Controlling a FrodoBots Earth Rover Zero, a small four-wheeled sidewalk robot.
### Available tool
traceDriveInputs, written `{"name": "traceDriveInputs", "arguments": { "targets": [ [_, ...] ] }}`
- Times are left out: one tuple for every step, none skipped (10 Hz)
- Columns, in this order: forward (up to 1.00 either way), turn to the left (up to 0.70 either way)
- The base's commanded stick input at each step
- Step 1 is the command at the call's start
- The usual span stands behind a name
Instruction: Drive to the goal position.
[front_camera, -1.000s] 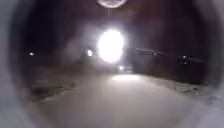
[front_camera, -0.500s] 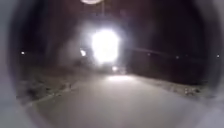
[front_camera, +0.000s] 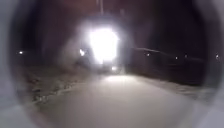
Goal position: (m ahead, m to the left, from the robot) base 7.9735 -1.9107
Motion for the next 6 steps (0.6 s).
{"name": "traceDriveInputs", "arguments": {
  "targets": [
    [1.00,0.00],
    [1.00,0.00],
    [1.00,0.00],
    [1.00,0.00],
    [1.00,0.00],
    [1.00,0.00]
  ]
}}
